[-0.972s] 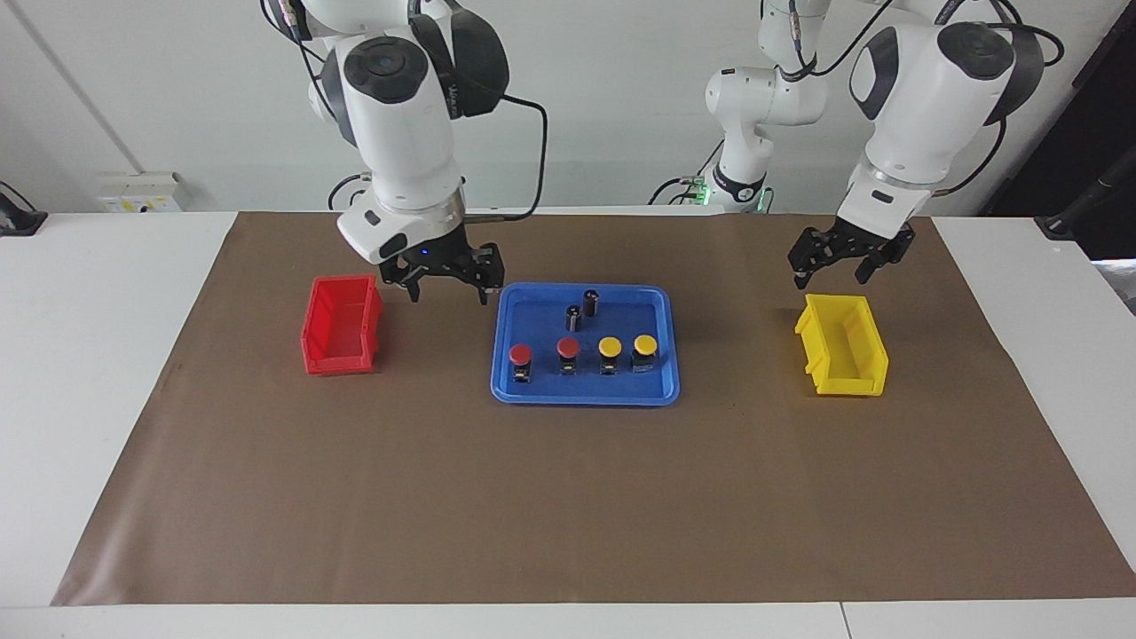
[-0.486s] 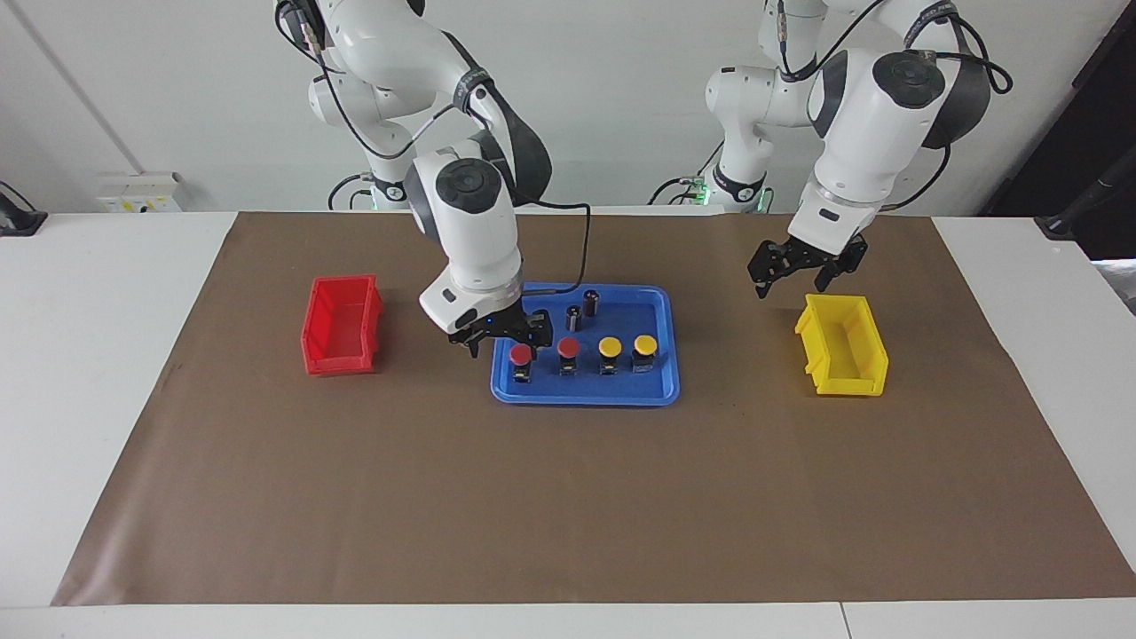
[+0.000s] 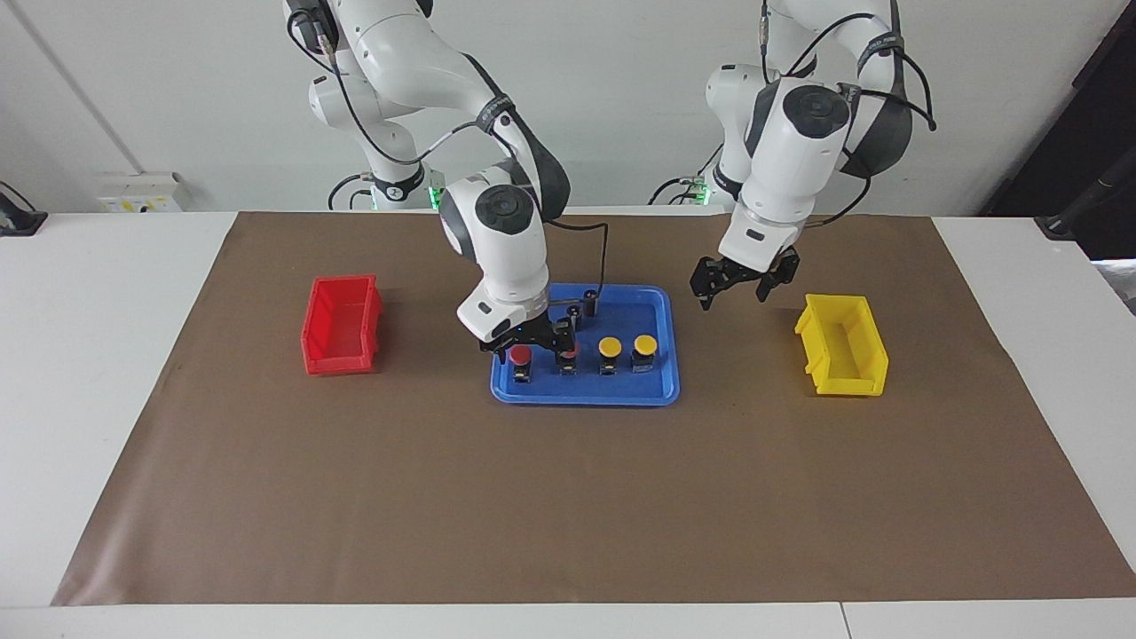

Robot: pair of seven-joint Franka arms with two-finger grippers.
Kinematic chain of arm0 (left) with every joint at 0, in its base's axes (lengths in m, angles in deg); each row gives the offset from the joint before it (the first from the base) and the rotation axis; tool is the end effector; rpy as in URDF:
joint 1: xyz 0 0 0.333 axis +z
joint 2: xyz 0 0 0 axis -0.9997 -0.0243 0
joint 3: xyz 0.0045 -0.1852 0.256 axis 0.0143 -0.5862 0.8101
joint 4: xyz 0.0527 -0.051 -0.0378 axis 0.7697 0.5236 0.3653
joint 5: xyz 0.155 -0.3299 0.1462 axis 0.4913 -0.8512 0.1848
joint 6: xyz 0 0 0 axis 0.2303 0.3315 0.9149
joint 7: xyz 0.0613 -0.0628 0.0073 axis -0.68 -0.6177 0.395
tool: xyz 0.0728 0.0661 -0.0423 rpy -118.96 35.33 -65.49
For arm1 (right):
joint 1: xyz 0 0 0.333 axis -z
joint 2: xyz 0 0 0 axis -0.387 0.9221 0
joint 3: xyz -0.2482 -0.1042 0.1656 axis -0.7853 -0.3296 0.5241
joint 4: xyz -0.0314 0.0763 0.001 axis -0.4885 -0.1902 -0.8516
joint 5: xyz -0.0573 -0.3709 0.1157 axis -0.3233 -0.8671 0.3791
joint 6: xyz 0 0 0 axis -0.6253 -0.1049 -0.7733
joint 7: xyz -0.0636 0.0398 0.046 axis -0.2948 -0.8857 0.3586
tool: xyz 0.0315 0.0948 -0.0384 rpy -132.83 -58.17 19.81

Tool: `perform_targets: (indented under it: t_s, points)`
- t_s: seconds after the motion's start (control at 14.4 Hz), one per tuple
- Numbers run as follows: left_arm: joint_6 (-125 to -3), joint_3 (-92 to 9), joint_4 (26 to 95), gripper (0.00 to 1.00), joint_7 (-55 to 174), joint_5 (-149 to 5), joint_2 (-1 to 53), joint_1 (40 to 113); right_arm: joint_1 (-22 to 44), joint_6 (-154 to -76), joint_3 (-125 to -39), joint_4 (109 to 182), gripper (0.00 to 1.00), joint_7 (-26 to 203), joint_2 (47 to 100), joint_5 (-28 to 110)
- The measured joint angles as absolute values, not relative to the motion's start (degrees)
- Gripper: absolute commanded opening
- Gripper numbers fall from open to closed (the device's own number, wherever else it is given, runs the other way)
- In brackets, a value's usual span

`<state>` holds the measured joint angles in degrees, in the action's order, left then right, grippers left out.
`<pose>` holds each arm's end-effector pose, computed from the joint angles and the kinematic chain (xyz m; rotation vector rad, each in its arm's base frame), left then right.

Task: Sort red and yellow buttons by color
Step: 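Reach both grippers to the tray, left to yellow, right to red button, then grasp a yellow button with the left gripper while the right grasps red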

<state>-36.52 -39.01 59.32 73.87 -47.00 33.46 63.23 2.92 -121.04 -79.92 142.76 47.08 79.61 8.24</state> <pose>0.5155 -0.2500 0.4796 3.1328 0.1067 0.0060 0.5750 0.3088 0.3655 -3.0972 0.1020 -0.0247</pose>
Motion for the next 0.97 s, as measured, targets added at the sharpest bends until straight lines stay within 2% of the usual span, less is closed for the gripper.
perform_targets:
  t_s: [0.49,0.83,0.97]
  points:
    - [-44.1,-39.1,63.3,1.0,77.3,-47.0,31.1,59.8,3.3,-123.2,-80.0,145.8,0.74,52.2,79.3,8.2]
    - [-48.1,-39.2,64.7,1.0,80.7,-47.0,28.6,56.8,3.6,-124.0,-80.0,147.5,0.56,53.0,78.8,8.2]
    - [-50.2,-39.2,65.2,1.0,81.9,-47.0,27.2,55.6,3.5,-124.0,-80.0,147.9,0.54,53.0,78.6,8.2]
